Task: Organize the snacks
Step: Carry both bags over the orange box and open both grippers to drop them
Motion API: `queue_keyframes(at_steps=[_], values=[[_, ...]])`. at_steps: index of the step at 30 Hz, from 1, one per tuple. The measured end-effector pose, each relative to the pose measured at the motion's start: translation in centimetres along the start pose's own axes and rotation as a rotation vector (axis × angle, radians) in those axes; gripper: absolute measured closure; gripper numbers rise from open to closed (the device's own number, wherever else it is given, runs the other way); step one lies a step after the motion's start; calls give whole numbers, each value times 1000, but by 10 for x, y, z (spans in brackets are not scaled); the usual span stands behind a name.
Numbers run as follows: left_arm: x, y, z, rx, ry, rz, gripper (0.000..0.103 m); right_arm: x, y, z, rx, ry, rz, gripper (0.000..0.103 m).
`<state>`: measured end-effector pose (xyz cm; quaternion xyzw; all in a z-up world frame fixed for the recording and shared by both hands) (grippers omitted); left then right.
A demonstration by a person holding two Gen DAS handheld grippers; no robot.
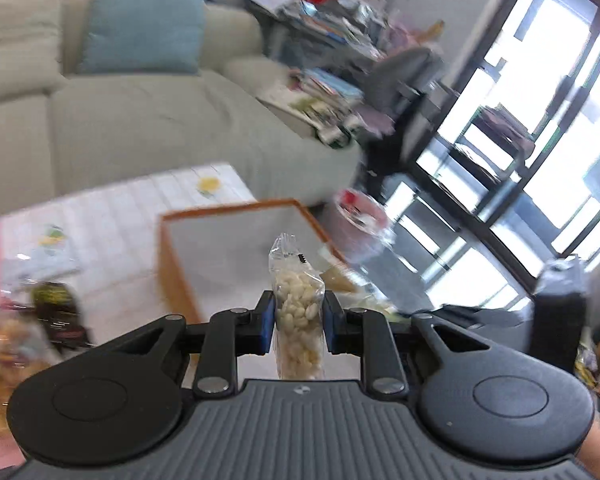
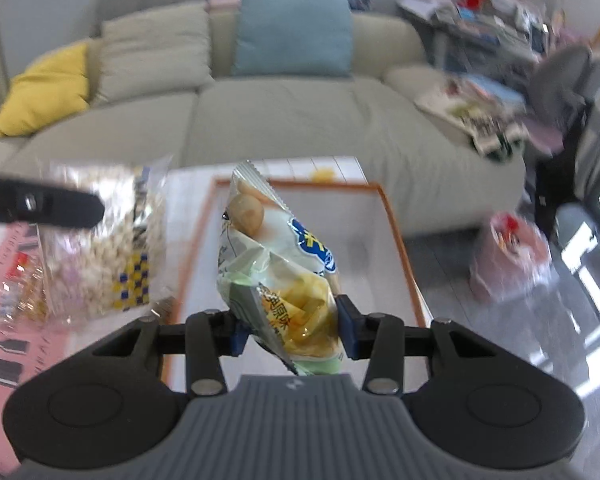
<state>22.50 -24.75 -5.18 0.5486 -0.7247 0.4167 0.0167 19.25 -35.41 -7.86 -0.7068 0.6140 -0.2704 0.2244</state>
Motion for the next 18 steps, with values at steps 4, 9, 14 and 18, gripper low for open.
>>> queue_keyframes(at_steps=[4,9,14,18], values=[[6,10,47,-104,-7,15,77,19,22,29,-102,-2,26,60],[1,25,92,-215,-51,17,77,26,43,60,-199,-16,-1,60],[-6,39,112,-296,-88,34,77,30,50,81,-248,-9,-34,59],[-11,51,122,-350,-119,45,77,31,58,91,-296,-14,-66,56]])
Point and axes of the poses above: each gripper's, at about its wrist camera, not at the fingertips, and z roughly the way its jaws point, x to its right, y to its underside, the point moved 10 cm from there along z, roughly the way its jaws point, and after that the axes turned 8 degrees about -z, right-handed, at the moved point
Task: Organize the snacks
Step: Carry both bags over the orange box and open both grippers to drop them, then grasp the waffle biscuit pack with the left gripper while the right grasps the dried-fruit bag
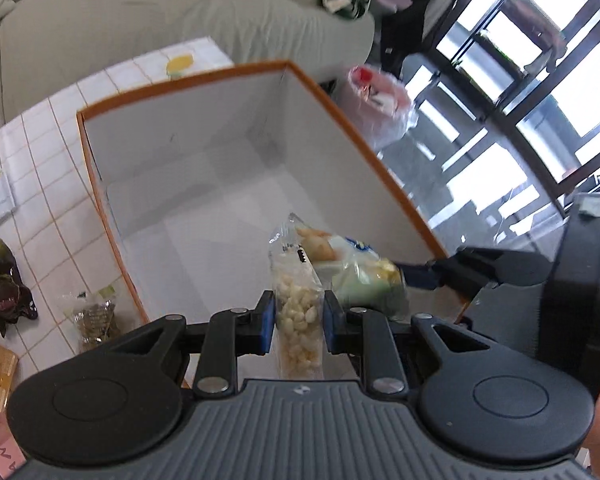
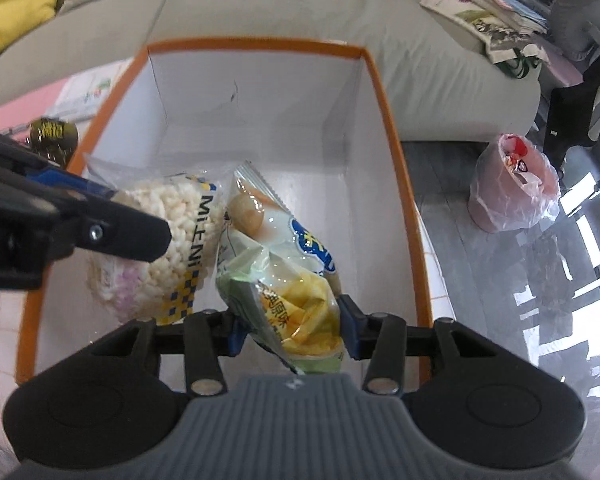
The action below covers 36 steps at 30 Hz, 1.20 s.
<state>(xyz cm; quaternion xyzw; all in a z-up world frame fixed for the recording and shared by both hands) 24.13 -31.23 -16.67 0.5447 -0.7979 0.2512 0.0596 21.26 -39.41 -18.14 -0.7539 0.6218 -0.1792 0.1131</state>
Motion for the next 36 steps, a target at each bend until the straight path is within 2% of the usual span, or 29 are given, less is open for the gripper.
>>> queue_keyframes(at_steps=[3,6,8,10,11,16,21,24,26,30,33,36], values=[[2,6,1,-14,-13,-3,76,1,2,2,0,10,-23,52],[0,11,-2,-22,-14,-16,67,1,3,0,2,11,-22,45],[1,12,-8,-12,-6,-24,49,-1,3,-2,5,17,-25,43],[4,11,-16,5,7,-37,33,-1,2,-6,9,26,-30,33],[4,10,-25,24,13,-46,29,-4,2,-9,13,30,-32,31],[4,8,-72,105,88,-80,25,-7,-2,-32,59,54,-41,27],[-20,14,-129,223,95,-129,23,-20,-14,-69,160,102,-61,19],[-44,24,-156,286,71,-167,23,-35,-20,-93,230,111,-77,12],[-60,31,-170,323,31,-186,23,-48,-25,-108,280,102,-79,11],[-97,51,-196,380,-61,-233,24,-82,-35,-131,379,32,-74,11],[-124,65,-207,404,-80,-300,24,-115,-41,-140,439,-20,-98,11],[-154,78,-215,420,-107,-349,25,-152,-46,-139,458,-79,-121,11]])
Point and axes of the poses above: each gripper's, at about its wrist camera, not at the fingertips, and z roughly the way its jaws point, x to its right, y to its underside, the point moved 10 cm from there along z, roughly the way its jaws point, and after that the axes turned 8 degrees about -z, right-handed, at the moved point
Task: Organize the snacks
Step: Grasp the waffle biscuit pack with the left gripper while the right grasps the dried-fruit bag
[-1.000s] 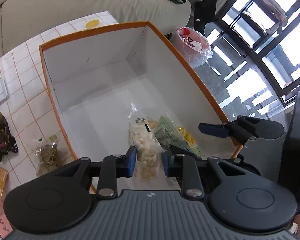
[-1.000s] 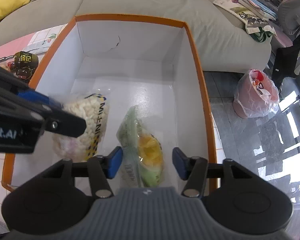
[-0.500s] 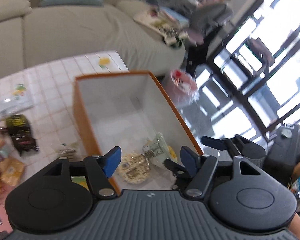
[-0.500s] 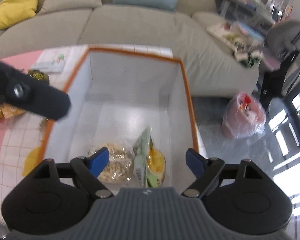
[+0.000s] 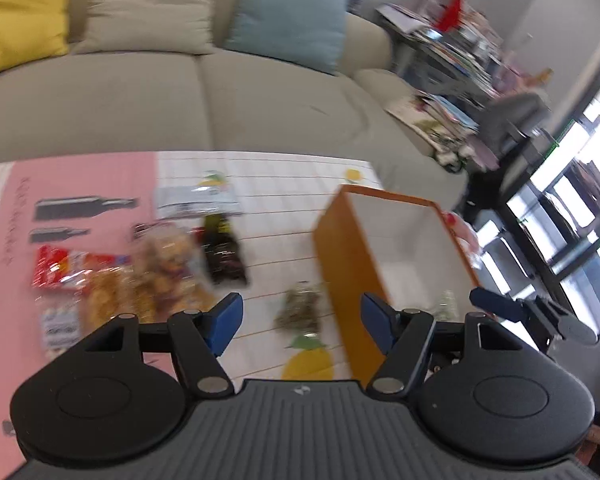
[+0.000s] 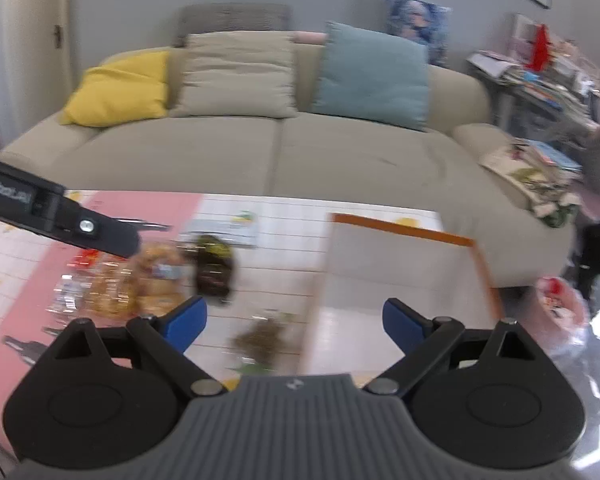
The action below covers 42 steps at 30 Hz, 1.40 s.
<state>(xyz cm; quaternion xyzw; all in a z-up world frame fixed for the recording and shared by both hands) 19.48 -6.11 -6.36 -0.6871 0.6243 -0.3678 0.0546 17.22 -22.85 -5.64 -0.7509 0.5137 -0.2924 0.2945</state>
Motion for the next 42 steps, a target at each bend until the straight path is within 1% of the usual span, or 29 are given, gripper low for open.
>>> queue_keyframes(at_steps=[3,5,7,9,11,14,15,16,17,19,22,24,26,28,29,30,31,32,35,38,40,41,42], values=[[-31,-1,-6,54,-49,-18,29,-33,-1,13,-17,-57,16,11],[-54,-6,-10,126,-105,-28,31,-48,2,22,-39,-73,32,11],[-74,-12,-14,210,-173,-31,36,-64,2,34,-54,-80,47,11],[-89,-16,-15,275,-198,-34,37,-77,-1,45,-64,-95,67,11],[-103,-17,-13,297,-226,-26,37,-87,-3,54,-64,-102,79,11],[-123,-18,-3,288,-232,-61,37,-100,-10,68,-62,-108,76,12],[-129,-17,-1,311,-228,-77,37,-105,-12,74,-60,-109,72,13],[-132,-12,1,316,-222,-81,37,-109,-14,77,-58,-108,64,15],[-137,-11,8,298,-221,-84,37,-113,-16,83,-57,-108,53,17],[-147,-3,14,287,-204,-86,36,-121,-20,95,-57,-106,25,20],[-156,10,32,222,-173,-91,33,-130,-27,114,-43,-106,-19,24],[-159,15,44,192,-179,-98,33,-137,-31,129,-38,-124,-35,24],[-167,18,54,165,-183,-124,32,-140,-33,143,-44,-134,-42,27],[-175,20,63,139,-176,-153,31,-141,-35,158,-59,-143,-50,27],[-179,19,66,135,-186,-155,31,-141,-36,166,-67,-156,-50,27],[-181,19,69,131,-195,-150,31,-141,-37,172,-68,-175,-48,25],[-183,19,71,124,-192,-146,31,-142,-38,178,-70,-191,-46,21],[-184,19,75,112,-182,-144,31,-143,-40,183,-74,-203,-42,20],[-186,20,84,86,-172,-145,31,-150,-43,200,-103,-247,-31,19],[-185,20,89,73,-169,-135,30,-155,-41,221,-145,-241,-29,19],[-184,19,93,64,-178,-117,27,-157,-36,234,-177,-262,-2,20],[-184,18,95,62,-188,-106,25,-157,-33,238,-189,-267,12,20],[-184,18,97,58,-193,-95,24,-157,-30,242,-205,-269,21,26]])
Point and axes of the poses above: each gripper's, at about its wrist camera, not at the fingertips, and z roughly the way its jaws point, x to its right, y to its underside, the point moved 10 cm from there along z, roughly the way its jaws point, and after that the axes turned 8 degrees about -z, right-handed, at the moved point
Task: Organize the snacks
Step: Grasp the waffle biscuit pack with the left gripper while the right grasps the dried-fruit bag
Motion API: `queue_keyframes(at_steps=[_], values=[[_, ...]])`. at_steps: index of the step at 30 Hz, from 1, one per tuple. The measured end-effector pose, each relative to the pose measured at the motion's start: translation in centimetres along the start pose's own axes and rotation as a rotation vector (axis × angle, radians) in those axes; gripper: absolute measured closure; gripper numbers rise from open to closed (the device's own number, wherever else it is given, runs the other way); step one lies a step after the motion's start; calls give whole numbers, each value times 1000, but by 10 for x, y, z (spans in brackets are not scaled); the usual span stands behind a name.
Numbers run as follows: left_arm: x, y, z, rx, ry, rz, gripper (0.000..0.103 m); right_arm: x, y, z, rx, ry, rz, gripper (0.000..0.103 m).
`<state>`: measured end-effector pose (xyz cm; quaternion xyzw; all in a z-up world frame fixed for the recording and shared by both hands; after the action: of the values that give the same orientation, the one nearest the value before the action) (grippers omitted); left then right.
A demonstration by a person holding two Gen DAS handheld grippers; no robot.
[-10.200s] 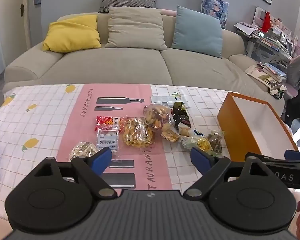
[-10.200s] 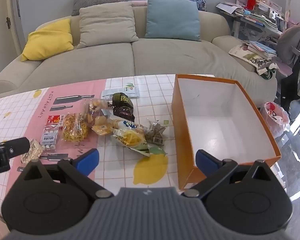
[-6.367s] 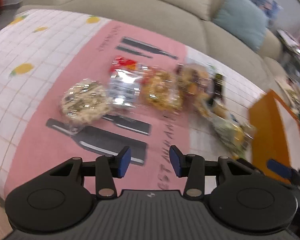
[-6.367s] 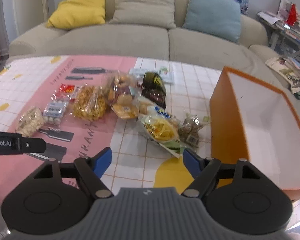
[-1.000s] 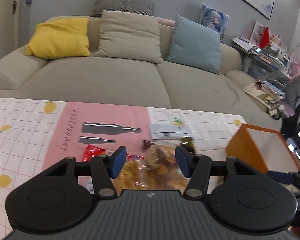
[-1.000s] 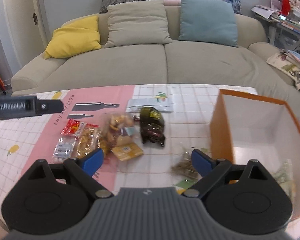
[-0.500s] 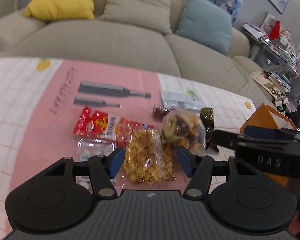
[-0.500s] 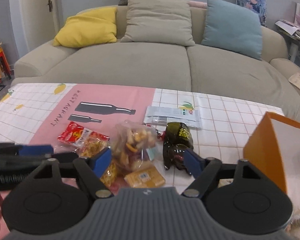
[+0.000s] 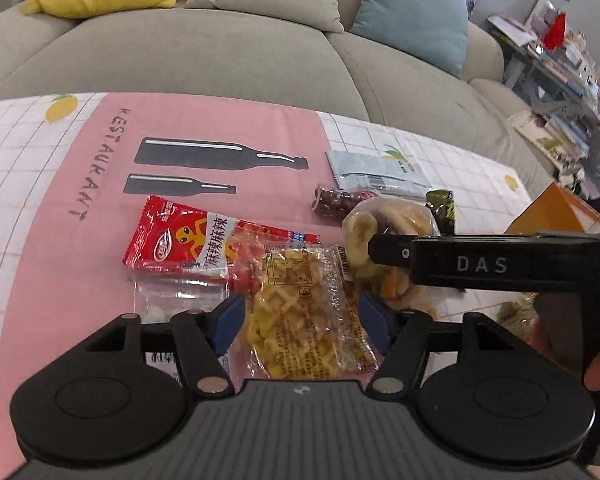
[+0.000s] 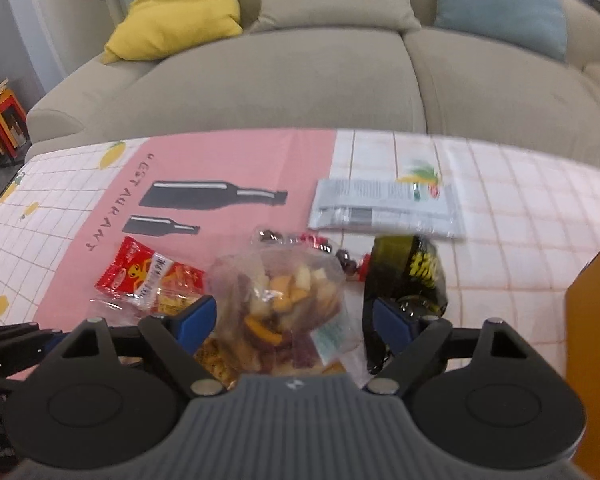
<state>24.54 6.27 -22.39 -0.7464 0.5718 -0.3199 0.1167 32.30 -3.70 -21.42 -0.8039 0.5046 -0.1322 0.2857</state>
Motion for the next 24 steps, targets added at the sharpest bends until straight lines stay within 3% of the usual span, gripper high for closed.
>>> queue_keyframes(at_steps=[2,7,16,21,24], values=[[3,1,5,-9,-3,23,21,1,3,3,4,-46,42,42],[11,6,16,-29,-28,80,16,6,9,-9,28,-34,69,54],[21,15,35,-57,-94,148,3,28,34,-30,26,-4,129,56],[26,18,41,-46,-111,191,4,30,39,-35,26,-5,143,56],[28,19,38,-35,-105,190,14,31,41,-37,25,-7,148,56]])
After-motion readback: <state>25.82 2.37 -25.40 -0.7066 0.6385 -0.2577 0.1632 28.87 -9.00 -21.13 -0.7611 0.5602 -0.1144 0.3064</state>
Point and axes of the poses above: each gripper's, at about its wrist camera, not at the fingertips, and z roughly the way its jaws point, x to its right, y to its underside, the point moved 10 cm from there along z, roughly the way its jaws point, and after that the axes turned 8 degrees about -z, right-handed, at the moved point
